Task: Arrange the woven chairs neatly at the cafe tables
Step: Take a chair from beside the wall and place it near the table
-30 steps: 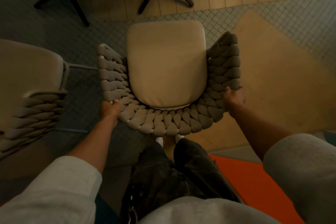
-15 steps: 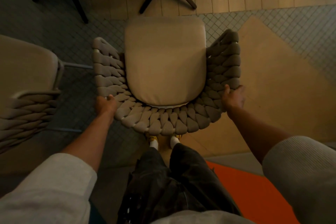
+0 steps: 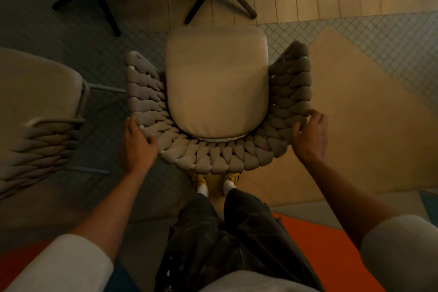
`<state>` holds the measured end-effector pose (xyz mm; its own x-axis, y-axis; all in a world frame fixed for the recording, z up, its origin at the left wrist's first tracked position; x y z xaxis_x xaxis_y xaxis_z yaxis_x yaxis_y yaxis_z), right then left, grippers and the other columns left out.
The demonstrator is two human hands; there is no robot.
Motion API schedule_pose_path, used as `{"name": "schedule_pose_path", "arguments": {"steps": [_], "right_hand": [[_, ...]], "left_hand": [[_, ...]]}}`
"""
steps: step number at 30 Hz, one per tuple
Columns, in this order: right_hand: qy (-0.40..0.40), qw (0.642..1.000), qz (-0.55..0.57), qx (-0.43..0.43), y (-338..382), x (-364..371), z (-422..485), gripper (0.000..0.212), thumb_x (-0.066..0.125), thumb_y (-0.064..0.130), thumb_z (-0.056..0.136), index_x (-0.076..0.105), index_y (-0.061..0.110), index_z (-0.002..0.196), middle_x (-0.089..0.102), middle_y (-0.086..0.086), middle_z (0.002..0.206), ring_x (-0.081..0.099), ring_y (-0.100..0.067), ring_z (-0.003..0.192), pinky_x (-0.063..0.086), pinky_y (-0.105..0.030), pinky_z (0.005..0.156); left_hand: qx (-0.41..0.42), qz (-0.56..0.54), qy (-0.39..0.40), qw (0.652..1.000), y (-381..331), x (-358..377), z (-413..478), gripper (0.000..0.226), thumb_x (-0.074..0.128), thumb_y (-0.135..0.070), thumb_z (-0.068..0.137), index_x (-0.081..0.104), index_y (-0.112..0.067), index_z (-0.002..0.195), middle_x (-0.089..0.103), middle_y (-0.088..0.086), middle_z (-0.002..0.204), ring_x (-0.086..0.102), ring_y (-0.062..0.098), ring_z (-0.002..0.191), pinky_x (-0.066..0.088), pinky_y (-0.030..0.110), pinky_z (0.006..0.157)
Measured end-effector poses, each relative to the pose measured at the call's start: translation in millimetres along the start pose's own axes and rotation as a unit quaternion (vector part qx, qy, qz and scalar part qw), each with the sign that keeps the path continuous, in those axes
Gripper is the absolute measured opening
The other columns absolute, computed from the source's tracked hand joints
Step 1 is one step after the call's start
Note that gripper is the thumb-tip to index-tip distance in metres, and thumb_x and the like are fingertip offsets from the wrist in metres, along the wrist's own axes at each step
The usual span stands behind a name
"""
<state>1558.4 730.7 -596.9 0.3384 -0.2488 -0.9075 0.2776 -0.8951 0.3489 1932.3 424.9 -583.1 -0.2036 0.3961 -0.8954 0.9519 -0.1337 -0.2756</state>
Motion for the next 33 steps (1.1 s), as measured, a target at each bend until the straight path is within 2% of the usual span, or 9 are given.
{"name": "schedule_pose_path", "arguments": {"steps": [2,4,8,13,16,19,25,29,33], "right_hand": [[0.001,0.997,-0.052,-0.056,7.8,-1.8,-16.1,0.045,0.057,0.024,0.094,0.046,0.012,0.135,0.047,-0.013,0.138,0.047,-0.036,0.123,0.046,-0.051,0.097],[0.026,0.989,-0.075,-0.122,19.5,1.4,-35.9,0.041,0.056,0.028,0.097,0.047,0.017,0.135,0.047,-0.009,0.141,0.045,-0.032,0.125,0.042,-0.048,0.099],[0.084,0.960,-0.084,-0.255,40.1,21.1,-78.1,0.043,0.054,0.042,0.101,0.053,0.016,0.135,0.054,-0.005,0.139,0.048,-0.026,0.128,0.040,-0.043,0.105],[0.182,0.896,-0.146,-0.378,50.5,54.9,-112.6,0.076,0.036,0.078,0.094,0.055,0.018,0.136,0.055,0.000,0.139,0.048,-0.021,0.129,0.031,-0.042,0.116],[0.210,0.866,-0.179,-0.418,50.1,74.6,-113.7,0.087,0.034,0.086,0.088,0.057,0.016,0.135,0.060,-0.001,0.132,0.053,-0.023,0.123,0.033,-0.043,0.115],[0.229,0.842,-0.217,-0.439,46.1,91.6,-104.3,0.083,0.029,0.086,0.090,0.057,0.019,0.130,0.063,-0.001,0.123,0.057,-0.023,0.114,0.042,-0.041,0.103],[0.257,0.785,-0.265,-0.497,45.1,108.9,-83.8,0.089,0.020,0.091,0.085,0.057,0.021,0.124,0.065,-0.002,0.116,0.061,-0.026,0.095,0.047,-0.039,0.082],[0.256,0.779,-0.263,-0.509,48.2,110.9,-73.8,0.090,0.020,0.093,0.082,0.056,0.023,0.123,0.065,-0.001,0.113,0.063,-0.027,0.091,0.045,-0.038,0.079],[0.249,0.783,-0.252,-0.511,54.2,106.3,-58.8,0.089,0.019,0.094,0.082,0.057,0.024,0.121,0.065,0.000,0.112,0.063,-0.026,0.091,0.046,-0.037,0.078]], "left_hand": [[0.106,0.074,0.013,0.992,-3.6,8.5,-13.1,0.077,0.063,-0.027,0.090,0.028,-0.006,0.155,0.028,0.017,0.162,0.028,0.036,0.149,0.036,0.053,0.115],[0.188,0.124,0.041,0.974,-8.2,20.2,-28.4,0.070,0.055,-0.037,0.095,0.032,-0.007,0.154,0.032,0.015,0.162,0.024,0.032,0.151,0.034,0.052,0.117],[0.329,0.176,0.104,0.922,-23.9,48.9,-62.0,0.070,0.039,-0.061,0.101,0.046,-0.009,0.147,0.048,0.012,0.153,0.038,0.027,0.145,0.030,0.047,0.119],[0.437,0.251,0.197,0.841,-22.5,89.4,-76.4,0.085,0.029,-0.082,0.093,0.049,-0.016,0.144,0.054,0.002,0.143,0.046,0.022,0.134,0.030,0.043,0.118],[0.458,0.268,0.218,0.819,-28.2,103.9,-70.0,0.069,0.051,-0.071,0.089,0.052,-0.020,0.136,0.060,0.001,0.135,0.053,0.023,0.123,0.037,0.042,0.110],[0.457,0.277,0.256,0.805,-38.1,114.4,-59.2,0.055,0.065,-0.055,0.084,0.057,-0.023,0.128,0.065,0.001,0.127,0.058,0.023,0.116,0.042,0.040,0.101],[0.433,0.343,0.332,0.765,-47.6,126.1,-49.9,0.069,0.066,-0.032,0.084,0.041,-0.022,0.147,0.051,0.004,0.148,0.049,0.025,0.133,0.035,0.042,0.112],[0.431,0.355,0.329,0.762,-54.4,124.1,-46.5,0.073,0.063,-0.030,0.089,0.033,-0.020,0.155,0.040,0.005,0.158,0.042,0.025,0.140,0.027,0.042,0.118],[0.429,0.332,0.317,0.778,-66.6,119.5,-35.7,0.071,0.063,-0.029,0.088,0.036,-0.021,0.154,0.045,0.005,0.154,0.046,0.025,0.137,0.028,0.039,0.118]]}}
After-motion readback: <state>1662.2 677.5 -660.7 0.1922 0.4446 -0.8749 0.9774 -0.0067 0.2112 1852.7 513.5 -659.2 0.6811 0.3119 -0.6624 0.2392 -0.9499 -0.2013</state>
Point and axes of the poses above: each hand's wrist, its own z-axis towards the middle knuckle, its own x-axis out of the palm, y = z × x, the point moved 6 cm from there along z, towards the middle knuckle
